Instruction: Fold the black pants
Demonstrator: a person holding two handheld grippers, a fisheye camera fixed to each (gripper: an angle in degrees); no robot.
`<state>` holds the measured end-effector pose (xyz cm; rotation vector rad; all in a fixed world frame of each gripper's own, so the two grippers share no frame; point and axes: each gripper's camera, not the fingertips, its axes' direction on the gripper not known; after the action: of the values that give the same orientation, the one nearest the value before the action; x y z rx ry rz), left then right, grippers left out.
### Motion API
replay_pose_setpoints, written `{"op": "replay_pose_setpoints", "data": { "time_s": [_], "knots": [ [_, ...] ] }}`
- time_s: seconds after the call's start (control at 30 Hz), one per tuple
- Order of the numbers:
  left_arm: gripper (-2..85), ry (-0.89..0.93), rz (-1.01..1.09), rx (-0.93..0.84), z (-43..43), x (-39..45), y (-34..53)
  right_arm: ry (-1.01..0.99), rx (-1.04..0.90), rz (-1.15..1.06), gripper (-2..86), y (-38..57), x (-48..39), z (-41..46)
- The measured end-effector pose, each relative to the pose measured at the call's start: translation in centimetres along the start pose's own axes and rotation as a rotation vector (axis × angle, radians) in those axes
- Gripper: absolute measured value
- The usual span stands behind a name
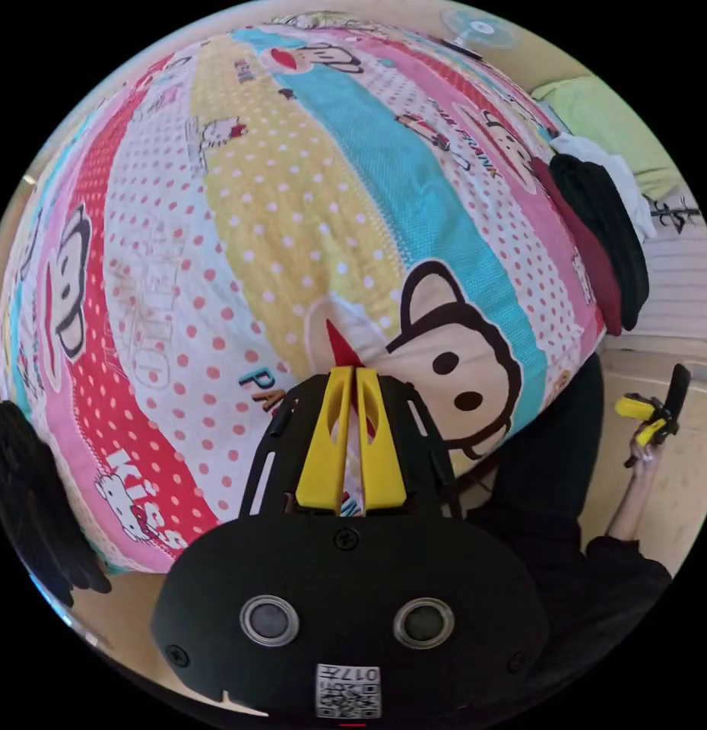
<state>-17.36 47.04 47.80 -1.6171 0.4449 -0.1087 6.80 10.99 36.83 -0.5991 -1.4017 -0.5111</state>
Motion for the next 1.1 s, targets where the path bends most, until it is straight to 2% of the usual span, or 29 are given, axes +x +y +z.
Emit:
{"op": "replay_pose_setpoints", "data": {
  "time_s": [0.13, 0.3, 0.5, 0.6, 0.63, 0.7, 0.8, 0.9, 1.0, 1.1],
  "knots": [
    [-1.0, 0.025, -0.02, -0.07, 1.7, -1.5, -2.2, 0.034, 0.055, 0.064, 14.6, 2.8, 1.6, -2.9],
    [-1.0, 0.0, 0.012, -0.182, 3.6, -2.4, -5.6, 0.277, 0.28, 0.19, 14.1, 4.1, 2.9, -8.9],
    [-0.9, -0.047, 0.05, -0.345, 6.4, -3.4, -10.3, 0.525, 0.594, 0.152, 15.2, 3.1, -0.1, -15.8],
    [-1.0, -0.056, 0.043, -0.381, 7.6, -4.2, -11.8, 0.683, 0.656, 0.072, 15.0, 1.2, -0.7, -18.1],
    [-1.0, -0.104, 0.089, -0.388, 8.0, -3.6, -12.2, 0.716, 0.642, 0.054, 14.9, 0.5, -0.6, -18.3],
    [-1.0, -0.171, 0.132, -0.394, 8.7, -2.9, -12.7, 0.805, 0.483, 0.053, 14.9, -3.3, 0.9, -18.8],
    [-1.0, -0.195, 0.069, -0.429, 9.7, -3.6, -14.2, 0.809, 0.272, 0.11, 15.2, -8.0, 3.4, -18.0],
    [-1.0, -0.23, 0.022, -0.491, 11.0, -4.2, -16.0, 0.83, 0.154, 0.192, 13.3, -11.0, 5.7, -16.4],
    [-1.0, -0.318, 0.069, -0.557, 12.5, -3.5, -17.4, 0.84, 0.2, 0.263, 9.4, -11.7, 4.9, -16.5],
    [-1.0, -0.378, 0.08, -0.612, 13.9, -3.5, -18.6, 0.947, 0.217, 0.175, 5.8, -12.1, 1.2, -15.5]
  ]
}}
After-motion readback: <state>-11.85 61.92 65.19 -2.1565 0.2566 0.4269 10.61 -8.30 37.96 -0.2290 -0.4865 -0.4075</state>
